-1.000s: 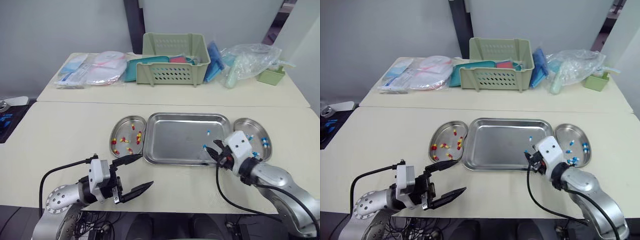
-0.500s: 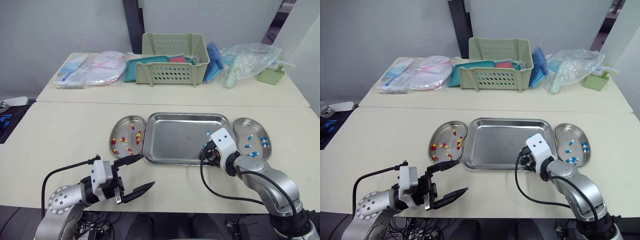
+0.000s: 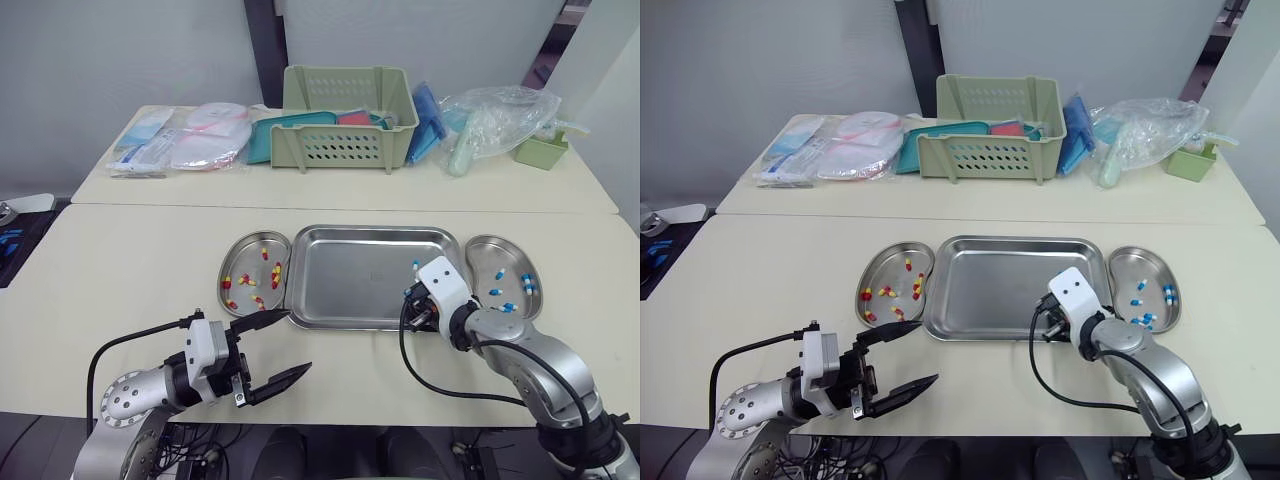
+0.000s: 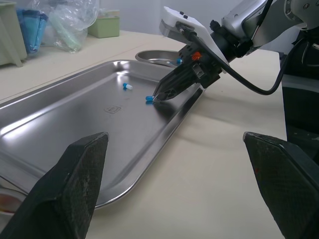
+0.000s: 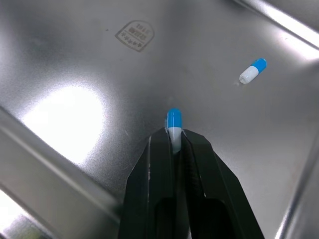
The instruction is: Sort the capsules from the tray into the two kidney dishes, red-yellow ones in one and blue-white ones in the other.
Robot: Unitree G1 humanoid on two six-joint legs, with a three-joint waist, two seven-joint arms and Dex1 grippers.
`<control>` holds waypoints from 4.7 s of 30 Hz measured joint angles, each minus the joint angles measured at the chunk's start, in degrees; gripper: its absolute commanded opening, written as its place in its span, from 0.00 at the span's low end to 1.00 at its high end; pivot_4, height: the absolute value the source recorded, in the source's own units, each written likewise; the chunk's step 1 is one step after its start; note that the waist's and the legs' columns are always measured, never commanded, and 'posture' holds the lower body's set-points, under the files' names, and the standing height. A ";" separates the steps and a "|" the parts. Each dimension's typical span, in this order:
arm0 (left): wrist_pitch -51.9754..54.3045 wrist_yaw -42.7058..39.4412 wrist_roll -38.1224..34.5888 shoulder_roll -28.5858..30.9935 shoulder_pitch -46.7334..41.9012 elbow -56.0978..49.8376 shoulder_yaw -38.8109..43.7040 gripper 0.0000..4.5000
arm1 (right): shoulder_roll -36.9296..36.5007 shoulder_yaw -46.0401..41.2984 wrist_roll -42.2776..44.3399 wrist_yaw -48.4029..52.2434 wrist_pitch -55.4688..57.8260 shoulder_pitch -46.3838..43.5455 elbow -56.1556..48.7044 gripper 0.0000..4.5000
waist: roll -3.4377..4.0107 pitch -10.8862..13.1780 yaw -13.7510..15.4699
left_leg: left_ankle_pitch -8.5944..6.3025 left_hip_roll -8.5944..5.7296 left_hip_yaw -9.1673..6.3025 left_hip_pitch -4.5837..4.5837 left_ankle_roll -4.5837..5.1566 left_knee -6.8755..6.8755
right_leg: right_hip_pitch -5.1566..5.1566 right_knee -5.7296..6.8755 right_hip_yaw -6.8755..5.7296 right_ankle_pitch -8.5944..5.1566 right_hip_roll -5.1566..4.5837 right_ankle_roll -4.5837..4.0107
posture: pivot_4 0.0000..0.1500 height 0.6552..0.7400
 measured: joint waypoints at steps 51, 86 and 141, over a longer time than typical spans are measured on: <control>4.03 11.08 -0.05 -2.41 0.86 -0.66 3.55 1.00 | -11.47 -38.46 3.94 23.60 -37.21 27.54 7.44 0.73 | 0.05 0.06 0.08 | 0.00 0.00 0.09 0.06 0.01 0.00 | 0.14 -0.07 0.05 0.00 0.00 0.01 | 1.00 0.99; -1.83 9.48 2.50 6.37 16.59 24.46 31.71 1.00 | -24.97 -49.33 3.91 48.56 -61.27 33.18 39.86 0.99 | -0.25 0.26 0.02 | -0.01 0.01 0.20 0.12 -0.01 -0.06 | 0.20 -0.14 0.12 -0.01 -0.06 0.00 | 1.00 0.99; 1.76 13.44 6.51 -5.61 -2.62 2.33 -6.58 1.00 | 3.40 -6.58 4.31 -8.19 -12.66 2.98 1.23 0.73 | -0.15 0.27 0.02 | 0.00 -0.02 0.02 0.03 -0.01 0.00 | 0.04 0.00 0.02 0.00 -0.02 0.01 | 1.00 0.99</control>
